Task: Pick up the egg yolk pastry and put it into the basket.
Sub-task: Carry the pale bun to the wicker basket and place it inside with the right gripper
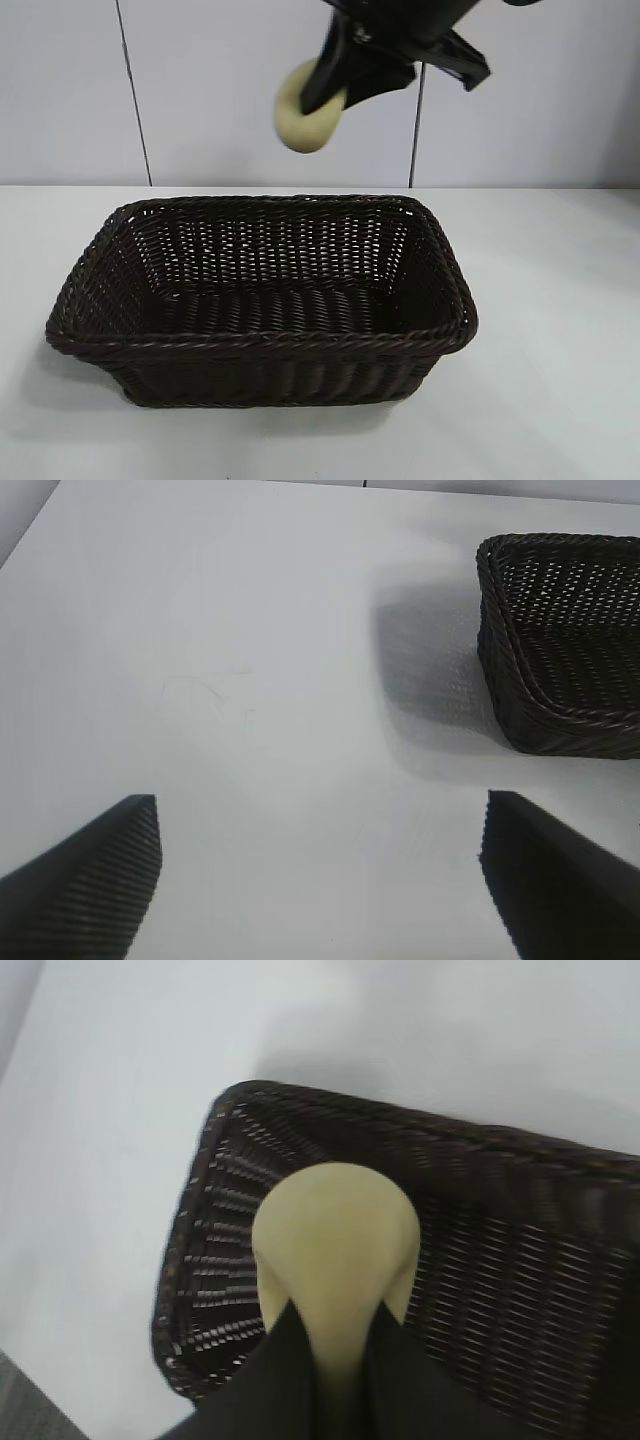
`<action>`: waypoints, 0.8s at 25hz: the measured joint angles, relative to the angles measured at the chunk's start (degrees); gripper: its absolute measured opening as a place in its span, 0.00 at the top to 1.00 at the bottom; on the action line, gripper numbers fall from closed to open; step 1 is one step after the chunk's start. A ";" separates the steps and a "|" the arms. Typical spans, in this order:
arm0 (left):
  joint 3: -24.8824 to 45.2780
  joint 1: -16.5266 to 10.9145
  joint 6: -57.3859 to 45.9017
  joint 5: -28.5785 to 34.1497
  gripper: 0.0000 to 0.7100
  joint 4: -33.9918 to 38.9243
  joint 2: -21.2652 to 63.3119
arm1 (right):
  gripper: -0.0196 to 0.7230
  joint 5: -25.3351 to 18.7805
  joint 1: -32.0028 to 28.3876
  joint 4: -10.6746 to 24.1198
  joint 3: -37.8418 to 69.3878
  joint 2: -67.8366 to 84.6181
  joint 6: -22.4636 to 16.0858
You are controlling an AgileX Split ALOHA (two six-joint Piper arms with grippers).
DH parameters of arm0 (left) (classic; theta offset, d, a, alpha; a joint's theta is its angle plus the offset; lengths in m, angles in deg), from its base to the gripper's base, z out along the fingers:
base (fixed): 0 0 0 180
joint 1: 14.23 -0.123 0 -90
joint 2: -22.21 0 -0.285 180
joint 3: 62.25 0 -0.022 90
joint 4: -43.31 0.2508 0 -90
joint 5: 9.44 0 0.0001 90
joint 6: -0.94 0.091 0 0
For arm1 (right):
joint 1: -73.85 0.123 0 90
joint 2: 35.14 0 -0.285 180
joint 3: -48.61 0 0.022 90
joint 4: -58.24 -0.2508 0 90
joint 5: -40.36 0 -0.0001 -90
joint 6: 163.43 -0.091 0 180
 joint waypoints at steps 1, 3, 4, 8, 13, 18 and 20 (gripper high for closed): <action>0.00 0.00 0.00 0.00 0.11 0.00 0.00 | 0.90 1.11 1.04 -0.01 0.00 -0.26 -0.05; 0.00 0.00 0.00 0.00 0.11 0.00 0.00 | 0.90 2.34 2.55 -0.06 0.00 -1.12 -0.20; 0.00 0.00 0.00 0.00 0.11 0.00 0.00 | 0.90 2.54 2.89 -0.06 0.00 -1.60 -0.20; 0.00 0.00 0.00 0.00 0.11 0.00 0.00 | 0.90 2.65 2.93 0.14 0.00 -4.66 -0.24; 0.00 0.00 0.00 0.00 0.11 0.00 0.02 | 0.90 4.01 2.93 1.68 0.00 -11.06 -0.24; 0.00 0.00 0.00 0.00 0.11 0.00 0.02 | 0.89 4.25 2.93 1.91 0.00 -17.95 -1.42; 0.00 0.00 0.00 0.00 0.11 0.00 0.02 | 0.81 4.33 2.93 1.98 0.00 -19.17 -1.97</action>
